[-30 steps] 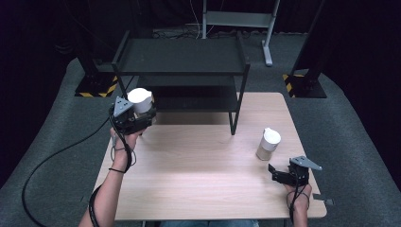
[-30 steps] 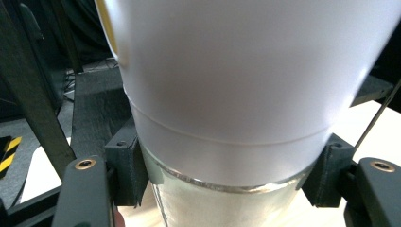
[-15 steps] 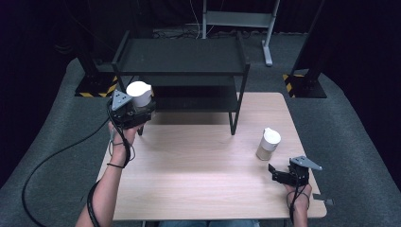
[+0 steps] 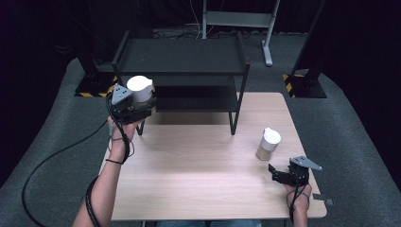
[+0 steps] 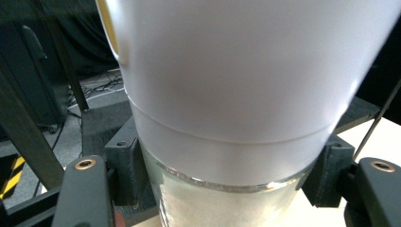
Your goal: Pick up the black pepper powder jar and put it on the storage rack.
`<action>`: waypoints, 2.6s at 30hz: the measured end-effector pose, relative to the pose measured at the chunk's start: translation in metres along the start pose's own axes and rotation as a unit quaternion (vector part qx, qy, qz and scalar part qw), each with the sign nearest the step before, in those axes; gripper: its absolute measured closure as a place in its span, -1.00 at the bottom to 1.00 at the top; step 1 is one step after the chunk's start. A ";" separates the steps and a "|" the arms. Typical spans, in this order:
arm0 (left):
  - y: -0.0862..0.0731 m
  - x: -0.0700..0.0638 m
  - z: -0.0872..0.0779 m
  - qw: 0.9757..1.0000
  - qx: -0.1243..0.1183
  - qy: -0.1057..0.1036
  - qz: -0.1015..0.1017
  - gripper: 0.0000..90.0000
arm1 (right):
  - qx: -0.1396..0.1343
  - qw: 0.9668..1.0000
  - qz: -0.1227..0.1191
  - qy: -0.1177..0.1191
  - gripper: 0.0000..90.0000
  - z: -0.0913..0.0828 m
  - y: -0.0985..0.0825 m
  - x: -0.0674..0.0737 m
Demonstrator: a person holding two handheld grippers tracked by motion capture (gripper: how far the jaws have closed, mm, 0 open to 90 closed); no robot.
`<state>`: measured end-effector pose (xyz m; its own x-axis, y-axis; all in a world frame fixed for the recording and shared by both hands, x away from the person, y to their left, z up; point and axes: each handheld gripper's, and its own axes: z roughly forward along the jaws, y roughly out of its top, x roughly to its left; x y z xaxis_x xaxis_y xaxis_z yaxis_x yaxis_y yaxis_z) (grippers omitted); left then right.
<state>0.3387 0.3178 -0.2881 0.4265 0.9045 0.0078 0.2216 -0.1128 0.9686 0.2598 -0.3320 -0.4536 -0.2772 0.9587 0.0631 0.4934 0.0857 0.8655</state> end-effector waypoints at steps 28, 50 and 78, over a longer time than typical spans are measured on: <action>0.039 0.005 -0.011 1.000 -0.018 0.002 0.003 -0.33 | -0.002 1.000 0.001 0.000 -0.97 0.000 -0.001 0.000; 0.065 0.009 -0.013 1.000 -0.023 0.001 -0.002 -0.33 | -0.001 1.000 0.000 0.000 -0.98 0.000 0.000 0.000; 0.092 0.013 -0.019 1.000 -0.024 0.005 -0.010 -0.33 | -0.001 1.000 0.001 0.000 -0.98 0.000 0.000 0.000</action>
<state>0.3476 0.3271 -0.1941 0.4130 0.9107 -0.0087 0.1877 -0.0758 0.9793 0.2594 -0.3324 -0.4539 -0.2761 0.9589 0.0648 0.4916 0.0830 0.8668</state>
